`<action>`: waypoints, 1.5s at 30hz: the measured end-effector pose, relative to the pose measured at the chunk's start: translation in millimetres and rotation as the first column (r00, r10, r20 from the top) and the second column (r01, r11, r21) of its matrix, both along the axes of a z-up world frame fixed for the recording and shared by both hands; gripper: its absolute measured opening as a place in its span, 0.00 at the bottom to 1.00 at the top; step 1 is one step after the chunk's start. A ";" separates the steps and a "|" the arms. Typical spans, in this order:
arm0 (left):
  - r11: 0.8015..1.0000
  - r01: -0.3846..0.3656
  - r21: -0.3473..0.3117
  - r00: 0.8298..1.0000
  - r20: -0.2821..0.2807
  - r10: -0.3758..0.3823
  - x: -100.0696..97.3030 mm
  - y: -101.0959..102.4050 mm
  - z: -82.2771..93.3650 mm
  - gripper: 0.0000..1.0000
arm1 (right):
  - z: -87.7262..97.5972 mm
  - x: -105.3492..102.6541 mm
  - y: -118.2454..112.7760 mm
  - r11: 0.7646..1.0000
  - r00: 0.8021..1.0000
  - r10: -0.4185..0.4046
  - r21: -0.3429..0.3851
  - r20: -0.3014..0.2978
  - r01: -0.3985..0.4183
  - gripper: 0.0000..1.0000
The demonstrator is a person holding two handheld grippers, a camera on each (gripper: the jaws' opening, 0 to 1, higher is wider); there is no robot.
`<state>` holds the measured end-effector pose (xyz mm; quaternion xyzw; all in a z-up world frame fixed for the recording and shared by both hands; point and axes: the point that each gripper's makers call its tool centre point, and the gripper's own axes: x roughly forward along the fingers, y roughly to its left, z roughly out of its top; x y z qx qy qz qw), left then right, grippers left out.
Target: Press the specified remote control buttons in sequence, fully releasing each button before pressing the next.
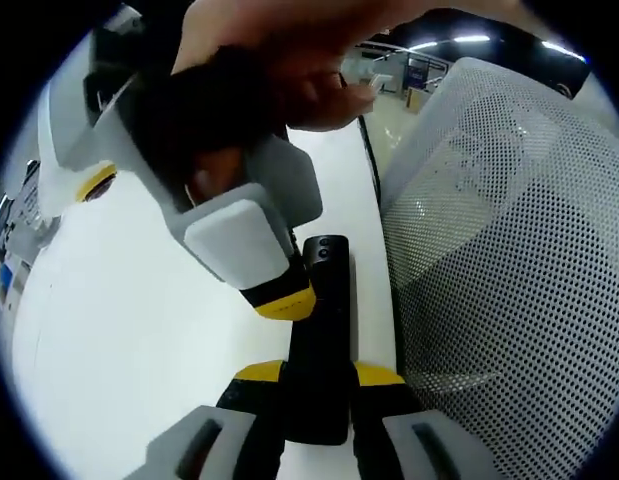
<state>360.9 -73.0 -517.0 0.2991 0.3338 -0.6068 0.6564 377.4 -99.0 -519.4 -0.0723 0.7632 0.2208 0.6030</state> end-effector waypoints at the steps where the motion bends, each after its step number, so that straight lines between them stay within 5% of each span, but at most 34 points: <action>1: 1.000 -0.001 -0.001 1.000 0.000 0.001 0.0 -0.1 0.1 0.24 | 0.1 0.2 0.0 1.000 1.000 0.003 0.000 -0.001 -0.003 0.00; 16: 1.000 0.004 0.000 1.000 0.000 -0.004 -0.3 0.1 0.3 0.24 | 2.7 -0.8 -0.4 0.997 0.997 -0.070 0.025 0.022 0.070 0.00; 23: 1.000 -0.002 -0.002 1.000 0.001 0.002 -0.4 -0.3 -0.1 0.24 | 3.7 -0.2 0.4 0.998 0.991 -0.029 0.057 0.129 0.022 0.00; 31: 1.000 -0.001 0.002 1.000 0.001 0.001 -0.4 -0.7 -0.2 0.24 | 6.3 -4.9 -0.6 0.979 0.962 -0.039 0.201 0.270 -0.017 0.00; 45: 1.000 0.001 0.022 1.000 0.002 -0.002 0.0 -1.1 -0.7 0.24 | 7.5 -8.5 -1.3 0.955 0.931 -0.101 0.298 0.350 -0.008 0.00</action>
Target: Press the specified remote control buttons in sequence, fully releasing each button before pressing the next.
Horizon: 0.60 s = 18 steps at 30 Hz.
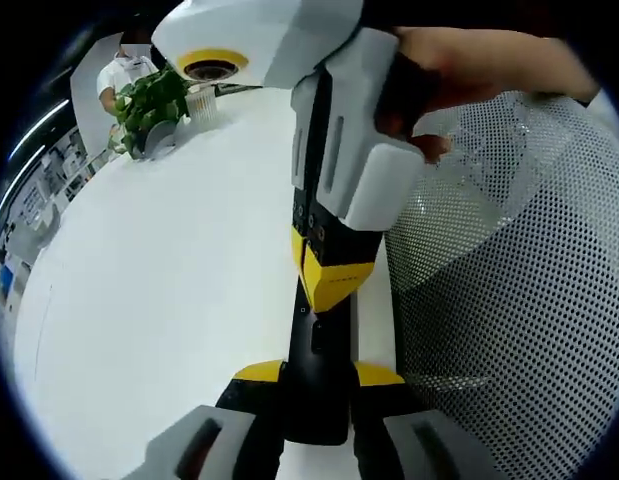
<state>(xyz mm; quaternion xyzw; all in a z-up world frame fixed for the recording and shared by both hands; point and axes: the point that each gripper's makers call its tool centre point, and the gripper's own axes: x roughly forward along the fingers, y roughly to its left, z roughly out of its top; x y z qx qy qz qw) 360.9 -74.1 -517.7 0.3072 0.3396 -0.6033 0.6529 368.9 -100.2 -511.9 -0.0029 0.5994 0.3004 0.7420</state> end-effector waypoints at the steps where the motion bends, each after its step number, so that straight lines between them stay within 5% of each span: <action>1: 1.000 0.000 0.001 1.000 0.000 0.000 -0.4 0.2 0.2 0.24 | 0.0 -0.2 1.3 1.000 1.000 0.000 0.008 0.003 0.000 0.00; 8: 1.000 0.002 0.007 1.000 -0.001 -0.002 -0.8 0.2 0.4 0.24 | 1.0 -4.7 4.1 0.995 0.995 0.085 -0.053 0.061 -0.082 0.00; 12: 1.000 -0.001 0.005 1.000 -0.004 0.001 -0.5 0.4 0.3 0.24 | 1.6 -3.7 5.5 0.968 0.961 0.230 -0.137 0.152 -0.211 0.00; 14: 1.000 -0.001 0.004 1.000 -0.004 0.001 -0.5 0.5 0.3 0.25 | 1.9 -3.6 6.8 0.940 0.924 0.325 -0.180 0.202 -0.291 0.00; 18: 1.000 0.002 0.001 1.000 -0.004 -0.002 -0.3 0.6 0.0 0.24 | 1.4 -4.5 7.8 0.922 0.900 0.371 -0.211 0.231 -0.326 0.00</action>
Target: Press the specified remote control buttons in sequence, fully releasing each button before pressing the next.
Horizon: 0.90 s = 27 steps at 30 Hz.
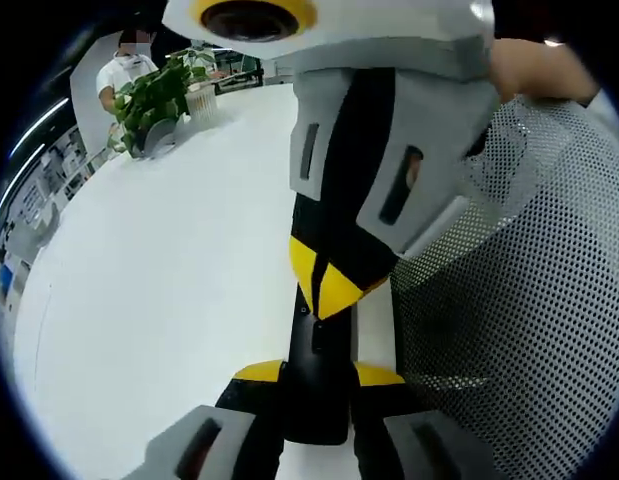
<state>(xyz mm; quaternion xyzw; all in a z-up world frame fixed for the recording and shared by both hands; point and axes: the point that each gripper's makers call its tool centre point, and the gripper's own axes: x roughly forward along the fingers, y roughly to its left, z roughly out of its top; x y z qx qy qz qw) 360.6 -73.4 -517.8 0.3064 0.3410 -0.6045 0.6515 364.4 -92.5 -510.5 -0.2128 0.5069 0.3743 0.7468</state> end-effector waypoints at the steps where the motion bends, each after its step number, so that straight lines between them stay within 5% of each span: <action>1: 1.000 0.001 -0.002 1.000 0.000 -0.001 0.1 0.0 -0.1 0.24 | -0.2 0.8 -0.1 1.000 1.000 0.007 0.001 0.000 -0.007 0.00; 10: 1.000 0.004 -0.016 1.000 0.003 -0.004 -0.1 0.1 0.4 0.24 | 0.8 2.5 -1.4 0.996 0.999 -0.040 0.075 -0.015 0.041 0.00; 16: 1.000 0.004 -0.016 1.000 0.005 -0.004 -0.3 -0.2 0.5 0.25 | 1.9 1.1 -2.8 0.978 0.976 -0.179 0.083 -0.124 0.190 0.00; 21: 1.000 0.006 -0.015 1.000 0.005 -0.006 -0.1 -0.3 0.6 0.25 | 1.0 -13.0 -5.2 0.983 0.966 -0.152 0.070 -0.208 0.169 0.00; 27: 1.000 0.007 -0.015 1.000 0.005 -0.007 0.0 -0.5 0.6 0.25 | 1.8 -11.8 -4.2 0.984 0.970 -0.146 0.070 -0.193 0.162 0.00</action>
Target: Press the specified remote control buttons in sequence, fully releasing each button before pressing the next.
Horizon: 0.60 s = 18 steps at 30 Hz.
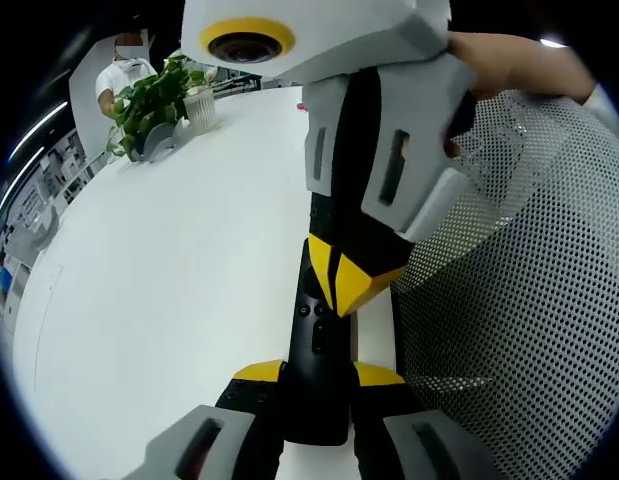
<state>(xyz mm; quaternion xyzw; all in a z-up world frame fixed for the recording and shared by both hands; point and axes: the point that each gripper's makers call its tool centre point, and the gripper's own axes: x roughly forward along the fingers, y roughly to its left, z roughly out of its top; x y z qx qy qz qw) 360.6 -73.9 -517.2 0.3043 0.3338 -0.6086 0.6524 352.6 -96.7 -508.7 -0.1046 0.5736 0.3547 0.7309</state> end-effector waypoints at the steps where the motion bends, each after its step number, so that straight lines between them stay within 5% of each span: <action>1: 1.000 0.000 0.000 1.000 0.000 0.000 -0.1 0.0 0.1 0.25 | 0.0 -0.2 0.3 1.000 1.000 0.004 0.000 0.000 -0.004 0.00; 11: 1.000 0.000 0.000 1.000 -0.001 0.000 -0.2 -0.5 0.2 0.25 | -2.5 -2.4 1.8 1.000 1.000 0.028 -0.009 0.000 -0.028 0.00; 18: 1.000 -0.006 0.001 1.000 -0.007 0.006 -0.1 -0.8 -0.3 0.25 | -4.9 -6.0 5.7 0.983 0.981 0.181 -0.044 0.074 -0.178 0.00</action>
